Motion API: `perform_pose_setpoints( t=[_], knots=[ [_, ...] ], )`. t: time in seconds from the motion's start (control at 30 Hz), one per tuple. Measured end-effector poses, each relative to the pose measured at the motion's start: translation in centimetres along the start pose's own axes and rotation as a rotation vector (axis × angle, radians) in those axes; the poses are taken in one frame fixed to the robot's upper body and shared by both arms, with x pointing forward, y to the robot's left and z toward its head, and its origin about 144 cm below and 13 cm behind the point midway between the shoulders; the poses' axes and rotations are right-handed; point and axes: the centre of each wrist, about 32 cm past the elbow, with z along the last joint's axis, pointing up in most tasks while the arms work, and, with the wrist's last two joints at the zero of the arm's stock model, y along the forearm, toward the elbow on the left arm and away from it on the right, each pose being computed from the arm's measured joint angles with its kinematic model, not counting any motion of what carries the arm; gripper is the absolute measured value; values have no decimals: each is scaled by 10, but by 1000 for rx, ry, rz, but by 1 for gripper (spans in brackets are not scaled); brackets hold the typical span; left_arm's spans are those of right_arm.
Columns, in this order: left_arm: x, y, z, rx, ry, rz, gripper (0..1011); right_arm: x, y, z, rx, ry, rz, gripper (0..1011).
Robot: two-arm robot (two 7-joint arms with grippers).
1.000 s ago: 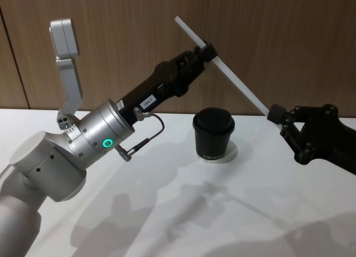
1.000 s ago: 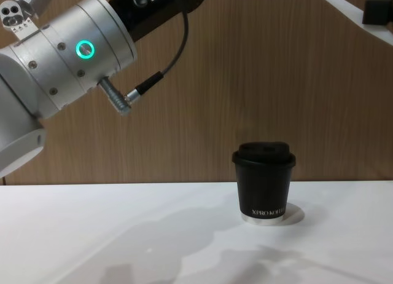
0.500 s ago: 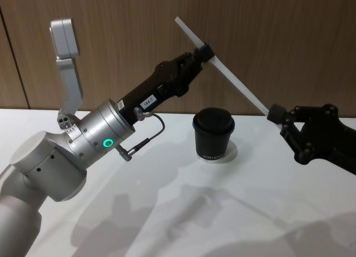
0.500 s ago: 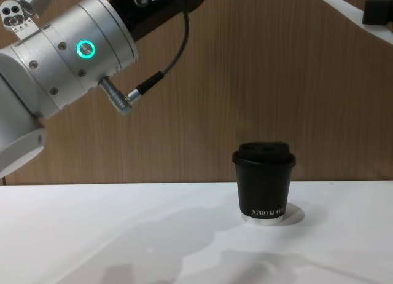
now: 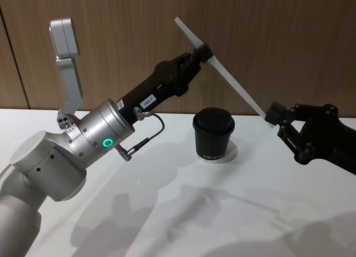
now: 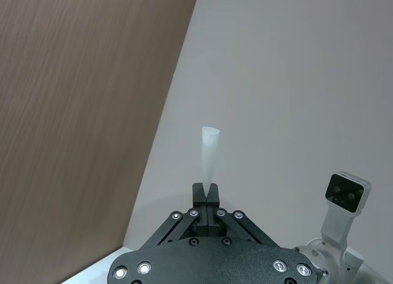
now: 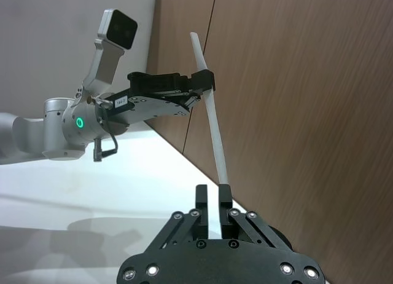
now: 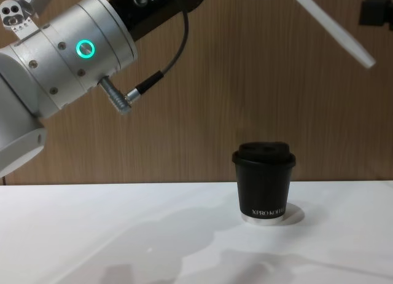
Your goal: Pick up the straw with one hand, pass it to the other hand, and insert it into the cup.
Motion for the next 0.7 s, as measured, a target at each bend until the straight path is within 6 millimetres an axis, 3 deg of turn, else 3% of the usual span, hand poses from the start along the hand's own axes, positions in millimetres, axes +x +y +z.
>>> perform_pose_setpoints(
  t=[0.7],
  knots=[
    [-2, 1, 5, 27, -40, 18, 0, 0, 0, 0, 0, 0, 0, 723]
  ],
)
